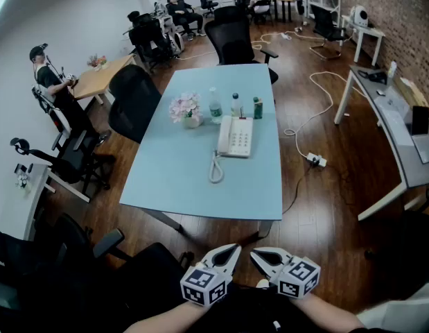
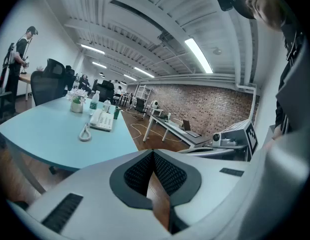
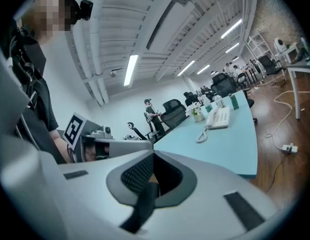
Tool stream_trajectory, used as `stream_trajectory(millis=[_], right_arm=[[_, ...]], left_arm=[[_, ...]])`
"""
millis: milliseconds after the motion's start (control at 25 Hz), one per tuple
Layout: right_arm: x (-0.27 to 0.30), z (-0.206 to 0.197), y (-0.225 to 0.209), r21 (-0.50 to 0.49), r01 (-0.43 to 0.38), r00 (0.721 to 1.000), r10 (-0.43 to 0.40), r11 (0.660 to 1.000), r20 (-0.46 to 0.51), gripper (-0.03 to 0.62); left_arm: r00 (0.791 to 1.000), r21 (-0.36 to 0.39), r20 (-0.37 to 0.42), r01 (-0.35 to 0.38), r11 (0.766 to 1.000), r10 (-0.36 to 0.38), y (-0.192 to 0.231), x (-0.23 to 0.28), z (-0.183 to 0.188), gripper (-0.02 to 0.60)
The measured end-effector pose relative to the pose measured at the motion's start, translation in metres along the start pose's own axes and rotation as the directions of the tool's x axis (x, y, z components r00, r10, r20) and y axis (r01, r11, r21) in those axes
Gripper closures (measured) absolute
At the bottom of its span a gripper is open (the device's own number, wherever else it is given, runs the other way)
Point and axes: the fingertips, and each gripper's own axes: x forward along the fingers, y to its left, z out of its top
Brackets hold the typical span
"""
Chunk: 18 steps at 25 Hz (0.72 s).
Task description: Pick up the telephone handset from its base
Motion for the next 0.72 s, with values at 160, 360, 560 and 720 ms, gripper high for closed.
stream_trajectory(millis=[160, 360, 560, 720], right_arm=[[0.029, 0.021, -0.015, -0.027, 0.027, 1.0, -0.027, 0.999, 0.001, 0.58], [0.068, 0.056, -0.035, -0.066, 0.076, 0.997, -0.076, 0.995, 0.011, 0.58], [0.11, 0.084, -0.051, -0.072, 0.129, 0.991, -0.127, 0.989, 0.033, 0.58], [0.139, 0.101, -0.065, -0.06, 0.185, 0.981, -0.181, 0.981, 0.064, 0.58]], left_arm=[[0.999, 0.014, 0.012, 0.033, 0.999, -0.033, 0.027, 0.013, 0.027, 0.581], [0.996, 0.01, 0.055, 0.068, 0.998, -0.069, 0.069, 0.028, 0.074, 0.581], [0.99, 0.021, 0.057, 0.125, 0.992, -0.126, 0.11, 0.039, 0.105, 0.581], [0.985, 0.031, 0.032, 0.171, 0.985, -0.172, 0.142, 0.046, 0.116, 0.581]])
